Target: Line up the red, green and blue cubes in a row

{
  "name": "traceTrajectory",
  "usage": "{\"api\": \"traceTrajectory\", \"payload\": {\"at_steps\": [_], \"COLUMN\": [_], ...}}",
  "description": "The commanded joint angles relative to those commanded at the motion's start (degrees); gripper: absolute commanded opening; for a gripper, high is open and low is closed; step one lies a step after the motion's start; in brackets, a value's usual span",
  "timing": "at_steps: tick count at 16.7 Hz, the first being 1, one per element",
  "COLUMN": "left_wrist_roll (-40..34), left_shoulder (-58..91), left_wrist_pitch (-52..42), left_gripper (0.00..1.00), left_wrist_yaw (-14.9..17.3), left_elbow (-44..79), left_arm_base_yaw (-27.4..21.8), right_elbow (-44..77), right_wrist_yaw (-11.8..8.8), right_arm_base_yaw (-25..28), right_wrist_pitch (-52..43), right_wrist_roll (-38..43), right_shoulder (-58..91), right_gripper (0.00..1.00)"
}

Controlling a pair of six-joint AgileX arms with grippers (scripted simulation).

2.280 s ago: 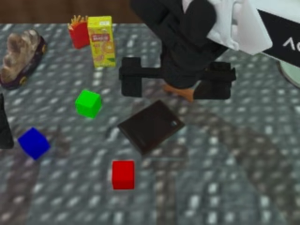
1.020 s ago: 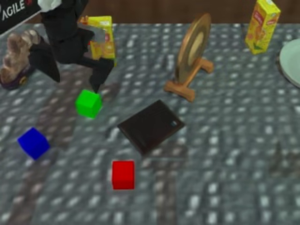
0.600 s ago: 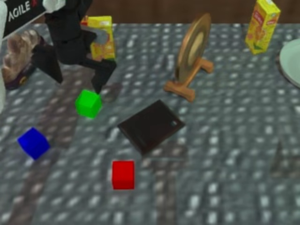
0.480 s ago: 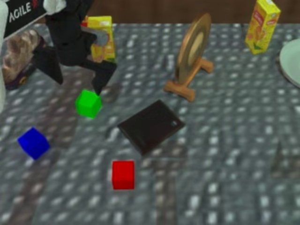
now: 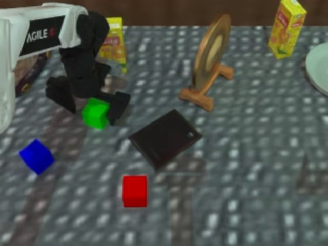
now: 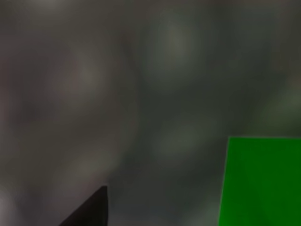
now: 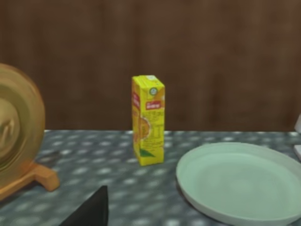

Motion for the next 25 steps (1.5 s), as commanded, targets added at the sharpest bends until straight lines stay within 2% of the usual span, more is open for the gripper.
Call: {"api": "traceTrajectory", "payload": {"at_steps": [3,16,25], "left_wrist_roll": [0.0,0.0,0.01], "left_shoulder": [0.03,0.03,-0.53], "left_wrist_pitch": [0.06,0.06,-0.08], "left_gripper": [1.0,0.02,0.0], "left_wrist_yaw": [0.0,0.0,0.06], "left_elbow": [-0.05,-0.05,0.01], "left_arm_base_yaw": [0.0,0.0,0.09], "right_elbow": [0.0,0.0,0.0], "right_wrist_yaw": [0.0,0.0,0.0], "right_arm_base_yaw": [0.0,0.0,0.0], "right_wrist_pitch": [0.0,0.0,0.0], "right_wrist_roll": [0.0,0.0,0.0], "right_shoulder": [0.0,0.0,0.0], "right_gripper": [1.0,1.0,1.0]}}
